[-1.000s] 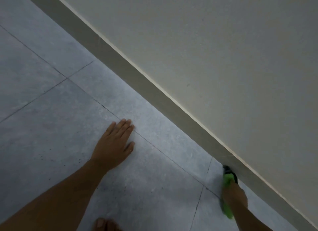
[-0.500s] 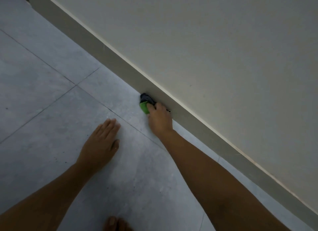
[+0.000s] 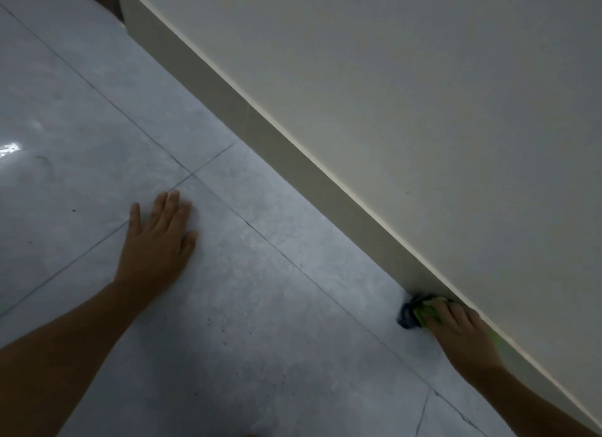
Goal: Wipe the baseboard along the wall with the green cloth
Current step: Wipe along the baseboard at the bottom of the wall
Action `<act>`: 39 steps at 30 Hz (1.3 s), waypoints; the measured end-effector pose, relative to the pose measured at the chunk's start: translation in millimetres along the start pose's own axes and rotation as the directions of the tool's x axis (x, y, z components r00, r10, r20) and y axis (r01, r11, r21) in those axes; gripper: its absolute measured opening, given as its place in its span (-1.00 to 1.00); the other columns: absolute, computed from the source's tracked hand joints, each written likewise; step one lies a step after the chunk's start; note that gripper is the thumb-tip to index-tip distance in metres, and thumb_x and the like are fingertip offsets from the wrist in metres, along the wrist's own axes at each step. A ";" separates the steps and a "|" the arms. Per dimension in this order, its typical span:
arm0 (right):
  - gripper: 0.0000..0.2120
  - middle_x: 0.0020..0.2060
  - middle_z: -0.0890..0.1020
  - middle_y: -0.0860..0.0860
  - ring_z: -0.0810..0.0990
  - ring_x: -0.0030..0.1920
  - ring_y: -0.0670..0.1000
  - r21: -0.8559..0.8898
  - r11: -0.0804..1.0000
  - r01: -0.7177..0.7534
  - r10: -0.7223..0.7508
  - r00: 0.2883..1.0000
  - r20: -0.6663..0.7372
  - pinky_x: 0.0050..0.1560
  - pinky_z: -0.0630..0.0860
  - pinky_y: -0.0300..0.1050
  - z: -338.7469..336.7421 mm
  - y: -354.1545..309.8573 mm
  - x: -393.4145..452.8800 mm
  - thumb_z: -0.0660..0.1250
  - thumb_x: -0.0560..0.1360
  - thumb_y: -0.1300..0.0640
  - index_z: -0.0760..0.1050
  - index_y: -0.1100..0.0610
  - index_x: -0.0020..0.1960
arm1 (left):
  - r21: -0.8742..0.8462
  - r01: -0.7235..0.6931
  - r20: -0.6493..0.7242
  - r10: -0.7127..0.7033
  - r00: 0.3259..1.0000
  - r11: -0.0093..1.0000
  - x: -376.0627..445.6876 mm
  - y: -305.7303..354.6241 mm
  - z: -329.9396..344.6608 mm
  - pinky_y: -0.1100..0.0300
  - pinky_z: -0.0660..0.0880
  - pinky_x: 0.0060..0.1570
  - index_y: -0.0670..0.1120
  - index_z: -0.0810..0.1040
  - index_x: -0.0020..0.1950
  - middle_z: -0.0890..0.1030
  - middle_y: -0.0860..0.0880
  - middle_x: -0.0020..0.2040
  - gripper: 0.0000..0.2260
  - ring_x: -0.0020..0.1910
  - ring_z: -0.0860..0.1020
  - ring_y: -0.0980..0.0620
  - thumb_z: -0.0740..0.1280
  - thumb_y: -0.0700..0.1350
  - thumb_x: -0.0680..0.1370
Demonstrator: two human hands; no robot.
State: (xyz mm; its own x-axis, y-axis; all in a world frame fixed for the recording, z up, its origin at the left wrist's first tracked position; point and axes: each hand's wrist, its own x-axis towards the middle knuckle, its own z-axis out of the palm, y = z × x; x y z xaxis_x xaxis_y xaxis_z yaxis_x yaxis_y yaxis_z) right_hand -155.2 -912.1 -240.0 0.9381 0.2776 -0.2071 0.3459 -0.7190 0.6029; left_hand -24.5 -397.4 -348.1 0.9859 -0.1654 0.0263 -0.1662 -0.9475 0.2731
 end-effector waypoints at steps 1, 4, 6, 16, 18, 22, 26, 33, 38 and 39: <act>-0.62 -0.03 0.59 0.14 0.47 -0.12 0.20 0.034 0.999 -0.009 0.012 0.998 -0.065 -0.12 0.44 0.08 -9.9 -13.7 27.5 0.10 0.39 0.34 0.59 0.14 0.06 | 0.000 0.029 0.001 -0.029 1.000 1.000 0.7 -6.2 -2.5 0.08 -0.41 0.41 -0.27 0.25 0.47 0.21 -0.25 0.50 -0.40 0.50 0.14 -0.18 -0.04 0.10 0.57; -0.66 0.01 0.60 0.10 0.48 -0.10 0.16 0.094 0.996 0.003 0.021 0.966 -0.258 -0.12 0.40 0.03 -41.7 -65.2 129.1 0.16 0.43 0.28 0.57 0.08 0.10 | 0.010 0.083 0.006 -0.083 0.996 0.996 0.4 -18.6 -6.7 0.08 -0.40 0.39 -0.24 0.20 0.50 0.15 -0.22 0.52 -0.36 0.52 0.07 -0.14 -0.08 0.16 0.56; -0.70 0.05 0.62 0.10 0.44 -0.03 0.15 0.126 0.992 0.032 0.018 0.928 -0.373 -0.05 0.37 0.04 -75.9 -98.0 204.4 0.19 0.44 0.26 0.58 0.09 0.10 | 0.012 0.096 0.006 -0.097 0.995 0.995 1.6 -26.3 -9.1 0.10 -0.40 0.39 -0.23 0.19 0.51 0.13 -0.21 0.53 -0.34 0.52 0.05 -0.12 -0.10 0.18 0.56; -0.58 0.32 0.48 0.19 0.38 0.35 0.27 -0.060 0.994 0.094 -0.110 0.924 -0.365 0.43 0.07 0.22 -120.0 -119.3 280.3 0.03 0.52 0.25 0.45 0.23 0.32 | 0.059 0.185 -0.008 -0.185 0.983 0.981 12.8 -60.3 -19.4 -0.12 -0.30 0.42 -0.22 0.17 0.51 0.13 -0.20 0.53 -0.32 0.52 0.03 -0.09 -0.14 0.20 0.55; -0.55 0.35 0.43 0.24 0.27 0.39 0.31 -0.131 0.985 0.110 -0.143 0.949 -0.281 0.47 -0.10 0.24 -92.4 -106.1 243.1 0.00 0.52 0.26 0.40 0.26 0.35 | 0.081 0.197 0.000 -0.197 0.980 0.977 20.5 -73.7 -23.6 -0.07 -0.38 0.39 -0.22 0.19 0.51 0.15 -0.20 0.53 -0.32 0.52 0.05 -0.09 -0.13 0.20 0.55; -0.51 0.39 0.36 0.26 0.20 0.42 0.31 -0.169 0.973 0.154 -0.195 0.946 -0.259 0.46 -0.25 0.22 -89.7 -105.0 245.9 -0.05 0.50 0.25 0.35 0.29 0.38 | 0.105 0.239 0.001 -0.240 0.971 0.965 33.8 -92.0 -29.7 0.01 -0.45 0.37 -0.25 0.25 0.48 0.22 -0.23 0.50 -0.36 0.50 0.15 -0.15 -0.07 0.16 0.57; -0.52 0.42 0.33 0.19 0.25 0.43 0.27 -0.045 0.991 0.123 -0.130 0.893 -0.431 0.44 -0.14 0.22 -142.5 -145.4 335.9 -0.04 0.52 0.21 0.36 0.24 0.38 | 0.093 0.232 -0.021 -0.231 0.973 0.968 39.4 -91.0 -32.6 -0.03 -0.41 0.39 -0.26 0.24 0.48 0.22 -0.24 0.50 -0.37 0.49 0.15 -0.17 -0.08 0.15 0.58; -0.50 0.50 0.16 0.17 0.07 0.49 0.26 -0.076 0.994 0.083 -0.109 0.872 -0.477 0.44 -0.06 0.19 -217.2 -165.3 411.7 -0.04 0.55 0.21 0.14 0.20 0.49 | 0.111 0.179 -0.002 -0.180 0.984 0.978 39.2 -97.9 -31.2 -0.09 -0.34 0.43 -0.24 0.17 0.51 0.13 -0.20 0.52 -0.34 0.51 0.04 -0.13 -0.14 0.20 0.59; -0.51 0.35 0.44 0.20 0.35 0.37 0.27 -0.061 0.981 0.184 -0.194 0.917 -0.349 0.49 -0.13 0.13 -153.3 -144.7 339.7 0.19 0.42 0.24 0.39 0.24 0.35 | 0.051 0.198 0.023 -0.200 0.980 0.979 46.9 -101.5 -29.7 -0.20 -0.25 0.44 -0.21 0.05 0.53 0.05 -0.16 0.54 -0.31 0.52 -0.04 -0.08 -0.18 0.23 0.56; -0.47 0.33 0.45 0.22 0.38 0.34 0.28 -0.040 0.980 0.195 -0.199 0.935 -0.294 0.49 -0.18 0.10 -144.7 -143.9 329.5 0.27 0.35 0.24 0.41 0.26 0.33 | 0.044 0.205 0.024 -0.206 0.978 0.978 48.7 -101.1 -29.7 -0.22 -0.22 0.44 -0.21 0.07 0.53 0.07 -0.17 0.54 -0.31 0.52 -0.02 -0.09 -0.18 0.23 0.56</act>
State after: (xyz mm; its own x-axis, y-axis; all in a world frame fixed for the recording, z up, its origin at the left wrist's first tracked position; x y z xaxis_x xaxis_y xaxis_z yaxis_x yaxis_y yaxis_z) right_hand 101.4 -624.9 -283.5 0.8030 0.5896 -0.0870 0.5215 -0.6245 0.5814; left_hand 40.9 -301.5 -345.9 0.9982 0.0273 -0.0535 0.0389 -0.9724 0.2299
